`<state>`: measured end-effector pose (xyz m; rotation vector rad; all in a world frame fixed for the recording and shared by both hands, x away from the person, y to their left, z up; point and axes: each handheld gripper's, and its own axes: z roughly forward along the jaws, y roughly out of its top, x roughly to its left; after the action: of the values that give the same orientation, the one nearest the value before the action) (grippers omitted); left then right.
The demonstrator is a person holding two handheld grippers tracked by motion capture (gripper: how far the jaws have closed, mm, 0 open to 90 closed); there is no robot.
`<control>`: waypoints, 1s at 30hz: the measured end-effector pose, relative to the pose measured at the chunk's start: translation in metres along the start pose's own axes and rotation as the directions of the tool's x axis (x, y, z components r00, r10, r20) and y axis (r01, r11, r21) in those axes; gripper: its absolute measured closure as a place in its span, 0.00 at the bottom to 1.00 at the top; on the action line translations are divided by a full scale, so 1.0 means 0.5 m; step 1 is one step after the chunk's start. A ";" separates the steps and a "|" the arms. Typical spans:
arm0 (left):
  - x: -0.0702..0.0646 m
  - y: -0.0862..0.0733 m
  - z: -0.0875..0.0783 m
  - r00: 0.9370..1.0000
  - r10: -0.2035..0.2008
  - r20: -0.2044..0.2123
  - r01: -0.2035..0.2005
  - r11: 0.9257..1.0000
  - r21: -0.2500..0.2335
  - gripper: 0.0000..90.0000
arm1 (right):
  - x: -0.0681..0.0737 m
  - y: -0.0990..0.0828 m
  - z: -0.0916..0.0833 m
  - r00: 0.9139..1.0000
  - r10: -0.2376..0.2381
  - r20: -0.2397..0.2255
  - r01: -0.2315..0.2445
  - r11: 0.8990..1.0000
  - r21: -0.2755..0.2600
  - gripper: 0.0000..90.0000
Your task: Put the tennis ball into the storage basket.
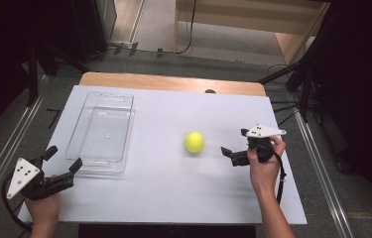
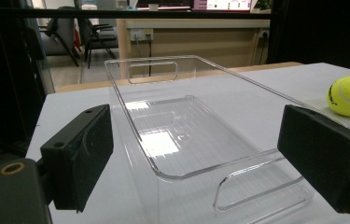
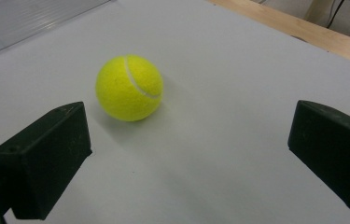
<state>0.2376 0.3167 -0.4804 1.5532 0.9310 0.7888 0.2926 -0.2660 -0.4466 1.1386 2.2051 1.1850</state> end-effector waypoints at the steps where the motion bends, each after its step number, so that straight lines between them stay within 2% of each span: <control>1: 0.000 0.000 0.000 1.000 -0.001 0.000 0.001 1.000 -0.001 0.12 | 0.000 0.003 0.005 1.000 -0.002 0.000 0.002 1.000 0.008 0.00; 14: 0.001 0.000 0.000 1.000 -0.002 0.003 0.002 1.000 -0.002 0.12 | 0.005 0.025 0.033 0.999 -0.027 -0.019 0.028 0.998 0.056 0.00; 16: 0.001 0.000 0.000 1.000 -0.002 0.005 0.002 1.000 -0.003 0.12 | 0.007 0.029 0.044 0.999 -0.035 -0.030 0.038 0.996 0.076 0.00; 30: 0.001 0.000 -0.001 1.000 -0.003 0.005 0.003 1.000 -0.003 0.12 | 0.015 0.048 0.077 0.996 -0.063 -0.058 0.070 0.990 0.125 0.00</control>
<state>0.2376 0.3173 -0.4803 1.5503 0.9275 0.7832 0.3243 -0.2327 -0.4482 1.0846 2.3692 1.0736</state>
